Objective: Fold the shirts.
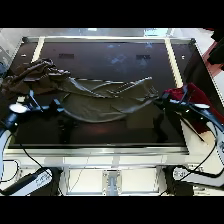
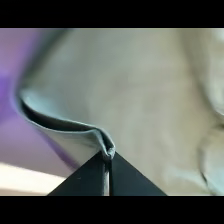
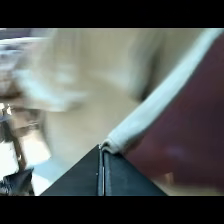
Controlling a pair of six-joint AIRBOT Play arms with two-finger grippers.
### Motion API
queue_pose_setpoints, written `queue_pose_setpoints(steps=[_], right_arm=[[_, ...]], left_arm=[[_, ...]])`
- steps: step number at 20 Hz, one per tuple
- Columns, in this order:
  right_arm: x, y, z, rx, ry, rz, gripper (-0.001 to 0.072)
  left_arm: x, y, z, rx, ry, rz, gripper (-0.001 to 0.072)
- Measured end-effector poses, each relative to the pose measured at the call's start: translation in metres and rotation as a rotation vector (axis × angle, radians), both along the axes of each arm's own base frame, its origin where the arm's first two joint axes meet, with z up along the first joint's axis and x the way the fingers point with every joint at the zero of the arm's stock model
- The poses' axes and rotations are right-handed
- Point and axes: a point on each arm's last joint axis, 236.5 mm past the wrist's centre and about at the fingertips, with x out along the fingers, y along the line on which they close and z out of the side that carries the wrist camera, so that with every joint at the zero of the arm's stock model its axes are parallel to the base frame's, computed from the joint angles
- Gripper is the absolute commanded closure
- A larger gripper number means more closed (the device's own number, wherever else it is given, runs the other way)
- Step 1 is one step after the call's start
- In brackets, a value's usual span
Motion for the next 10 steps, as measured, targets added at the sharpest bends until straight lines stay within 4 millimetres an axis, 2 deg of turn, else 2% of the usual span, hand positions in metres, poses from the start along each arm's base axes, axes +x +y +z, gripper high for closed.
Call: queue_pose_setpoints(steps=[2,4,7,10], right_arm=[[-0.009,-0.005,0.060,-0.082,-0.153,0.074,0.0684],[-0.036,-0.012,0.112,-0.239,-0.270,0.139,0.0684],[-0.093,-0.021,0.185,-0.501,-0.407,0.138,0.0684],[-0.136,-0.028,0.264,-0.756,-0.580,-0.011,0.0685]], left_arm=[[0.010,-0.004,0.062,0.057,-0.151,-0.092,0.0697],[0.004,-0.010,0.131,0.141,-0.314,-0.172,0.0697],[-0.028,-0.013,0.237,0.332,-0.580,-0.216,0.0698],[-0.069,-0.002,0.343,0.533,-0.856,-0.113,0.0699]])
